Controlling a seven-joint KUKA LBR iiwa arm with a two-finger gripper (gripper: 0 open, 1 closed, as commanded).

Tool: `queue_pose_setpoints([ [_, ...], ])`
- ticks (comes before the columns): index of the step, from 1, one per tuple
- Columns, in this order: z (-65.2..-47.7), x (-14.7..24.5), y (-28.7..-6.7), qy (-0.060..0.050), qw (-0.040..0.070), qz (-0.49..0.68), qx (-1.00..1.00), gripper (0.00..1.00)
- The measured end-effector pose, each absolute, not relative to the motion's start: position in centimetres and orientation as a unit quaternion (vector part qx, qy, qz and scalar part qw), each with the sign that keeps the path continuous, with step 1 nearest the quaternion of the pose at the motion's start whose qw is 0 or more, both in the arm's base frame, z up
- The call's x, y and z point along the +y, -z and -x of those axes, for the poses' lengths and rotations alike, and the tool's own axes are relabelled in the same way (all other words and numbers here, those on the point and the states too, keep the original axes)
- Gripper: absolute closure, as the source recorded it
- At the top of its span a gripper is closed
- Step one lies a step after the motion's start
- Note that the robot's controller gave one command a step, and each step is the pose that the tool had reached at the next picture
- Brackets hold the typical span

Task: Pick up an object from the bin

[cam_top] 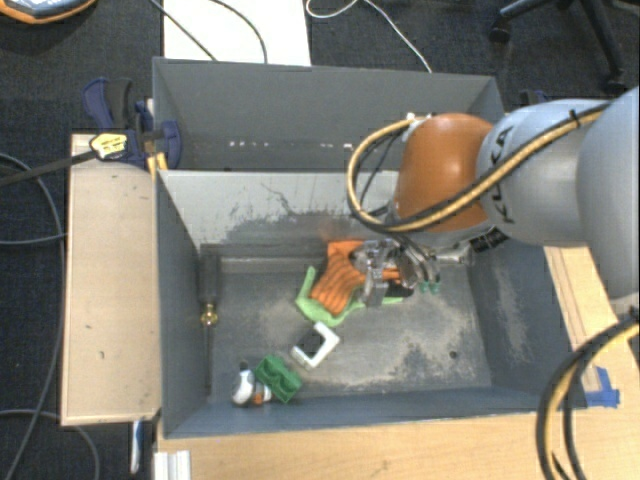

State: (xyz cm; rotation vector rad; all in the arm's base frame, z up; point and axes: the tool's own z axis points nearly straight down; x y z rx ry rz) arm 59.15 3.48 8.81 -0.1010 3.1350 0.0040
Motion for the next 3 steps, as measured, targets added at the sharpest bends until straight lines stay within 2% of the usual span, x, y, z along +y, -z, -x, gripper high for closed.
queue_pose_setpoints([
  [1,-58.9,5.2,-7.6,-0.001,0.004,0.028,1.000,1.00],
  [2,-57.4,5.6,-8.1,-0.001,0.003,0.036,0.999,1.00],
  [3,-56.8,6.6,-15.3,-0.002,0.009,0.024,1.000,1.00],
])
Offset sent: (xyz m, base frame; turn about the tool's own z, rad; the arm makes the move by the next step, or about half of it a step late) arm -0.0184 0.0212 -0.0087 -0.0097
